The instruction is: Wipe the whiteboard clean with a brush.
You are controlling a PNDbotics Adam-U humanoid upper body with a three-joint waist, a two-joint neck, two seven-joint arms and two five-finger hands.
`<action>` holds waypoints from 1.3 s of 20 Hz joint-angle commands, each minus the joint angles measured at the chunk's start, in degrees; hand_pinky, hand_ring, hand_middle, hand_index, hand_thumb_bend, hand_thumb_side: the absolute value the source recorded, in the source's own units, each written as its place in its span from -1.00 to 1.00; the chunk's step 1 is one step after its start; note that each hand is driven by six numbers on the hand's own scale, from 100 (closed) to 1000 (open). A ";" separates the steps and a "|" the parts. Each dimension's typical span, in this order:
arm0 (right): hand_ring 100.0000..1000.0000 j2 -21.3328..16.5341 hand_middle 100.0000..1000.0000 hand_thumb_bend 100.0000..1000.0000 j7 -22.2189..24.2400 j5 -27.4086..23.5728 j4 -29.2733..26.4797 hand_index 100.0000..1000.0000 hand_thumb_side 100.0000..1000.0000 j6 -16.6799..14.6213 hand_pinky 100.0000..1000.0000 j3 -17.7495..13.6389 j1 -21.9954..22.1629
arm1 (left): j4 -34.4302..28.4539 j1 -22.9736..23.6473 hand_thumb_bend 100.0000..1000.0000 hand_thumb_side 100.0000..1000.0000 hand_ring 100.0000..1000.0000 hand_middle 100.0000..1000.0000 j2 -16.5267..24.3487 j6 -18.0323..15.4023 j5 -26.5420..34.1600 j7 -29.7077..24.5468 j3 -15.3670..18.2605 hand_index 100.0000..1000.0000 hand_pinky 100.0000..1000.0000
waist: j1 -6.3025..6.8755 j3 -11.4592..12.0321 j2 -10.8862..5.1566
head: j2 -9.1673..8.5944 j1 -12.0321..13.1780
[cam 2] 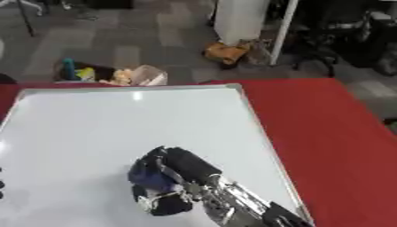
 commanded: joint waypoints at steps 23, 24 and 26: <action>0.32 -1.16 0.11 -1.00 -11.96 -22.95 -11.62 0.48 0.15 -2.66 0.28 -10.93 10.94 | 0.19 1.94 0.27 0.82 0.00 0.10 1.27 -0.10 -0.32 3.01 2.62 0.27 -0.14 | -0.15 -5.45 -3.25 | 1.94 3.40; 0.31 -0.87 0.10 -1.00 -13.09 -23.86 -11.62 0.47 0.16 -2.41 0.27 -11.53 11.47 | 0.14 1.87 0.27 0.82 0.00 0.11 1.29 -0.16 -0.29 3.28 2.80 0.27 -0.14 | -0.11 -5.56 -3.27 | 1.89 3.47; 0.29 -0.26 0.08 -1.00 -15.58 -26.13 -11.62 0.46 0.19 -1.46 0.25 -12.76 12.55 | 0.08 1.84 0.27 0.82 0.00 0.11 1.22 -0.23 -0.23 3.83 3.16 0.27 -0.14 | 0.01 -5.74 -3.29 | 1.74 3.58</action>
